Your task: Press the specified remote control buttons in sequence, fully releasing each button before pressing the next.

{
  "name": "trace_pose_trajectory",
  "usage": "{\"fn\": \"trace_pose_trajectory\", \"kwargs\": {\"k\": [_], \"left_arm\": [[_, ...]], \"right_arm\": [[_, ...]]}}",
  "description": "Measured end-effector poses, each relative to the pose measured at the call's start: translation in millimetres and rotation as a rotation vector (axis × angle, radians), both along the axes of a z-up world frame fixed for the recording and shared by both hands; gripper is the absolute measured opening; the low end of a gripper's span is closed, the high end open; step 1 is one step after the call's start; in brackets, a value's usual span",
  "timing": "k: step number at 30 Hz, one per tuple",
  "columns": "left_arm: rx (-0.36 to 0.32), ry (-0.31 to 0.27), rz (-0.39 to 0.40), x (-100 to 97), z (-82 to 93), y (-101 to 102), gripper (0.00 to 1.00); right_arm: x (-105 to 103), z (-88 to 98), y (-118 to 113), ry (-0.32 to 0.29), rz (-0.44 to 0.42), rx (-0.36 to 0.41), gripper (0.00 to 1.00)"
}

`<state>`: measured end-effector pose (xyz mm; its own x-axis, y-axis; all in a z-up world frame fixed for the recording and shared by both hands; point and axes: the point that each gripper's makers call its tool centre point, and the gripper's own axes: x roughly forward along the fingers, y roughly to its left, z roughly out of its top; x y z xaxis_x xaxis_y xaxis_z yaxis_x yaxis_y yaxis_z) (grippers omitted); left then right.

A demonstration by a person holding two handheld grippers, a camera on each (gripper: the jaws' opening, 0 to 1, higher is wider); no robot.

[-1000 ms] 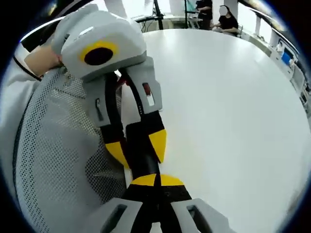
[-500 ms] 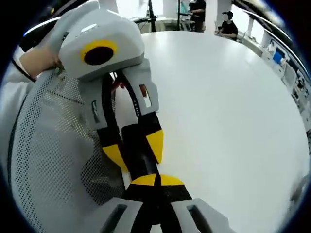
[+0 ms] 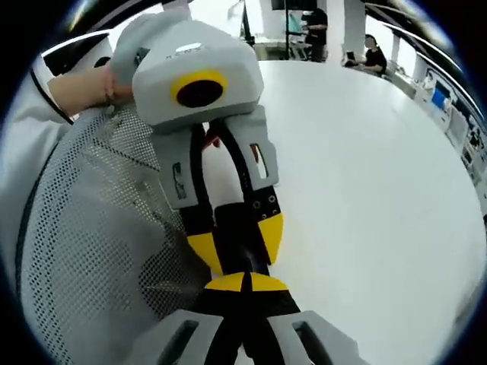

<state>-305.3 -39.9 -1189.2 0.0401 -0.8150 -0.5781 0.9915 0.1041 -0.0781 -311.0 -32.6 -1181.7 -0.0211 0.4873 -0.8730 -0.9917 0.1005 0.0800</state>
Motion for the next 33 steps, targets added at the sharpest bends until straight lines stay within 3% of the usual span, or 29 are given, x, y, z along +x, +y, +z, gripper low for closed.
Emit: {"fn": "trace_pose_trajectory", "kwargs": {"k": [6,16,19,21,26,33], "left_arm": [[-0.002,0.007,0.002,0.0,-0.3,-0.1,0.24],[-0.001,0.004,0.002,0.2,-0.8,-0.1,0.24],[-0.002,0.006,0.004,0.2,-0.7,-0.2,0.24],[-0.002,0.005,0.003,0.2,-0.6,-0.2,0.24],[-0.002,0.006,0.003,-0.1,-0.1,-0.3,0.24],[-0.001,0.006,0.004,0.0,-0.4,-0.5,0.24]], "right_arm": [[0.4,-2.1,3.5,-0.087,0.047,-0.049,0.00],[4.2,-1.1,3.6,-0.071,-0.024,0.004,0.00],[1.8,3.4,3.4,-0.022,-0.056,0.023,0.00],[2.4,8.3,7.0,-0.038,-0.062,0.049,0.00],[-0.8,-1.5,7.4,-0.030,-0.019,0.008,0.00],[-0.6,-0.9,8.3,-0.067,0.033,-0.015,0.00]]}}
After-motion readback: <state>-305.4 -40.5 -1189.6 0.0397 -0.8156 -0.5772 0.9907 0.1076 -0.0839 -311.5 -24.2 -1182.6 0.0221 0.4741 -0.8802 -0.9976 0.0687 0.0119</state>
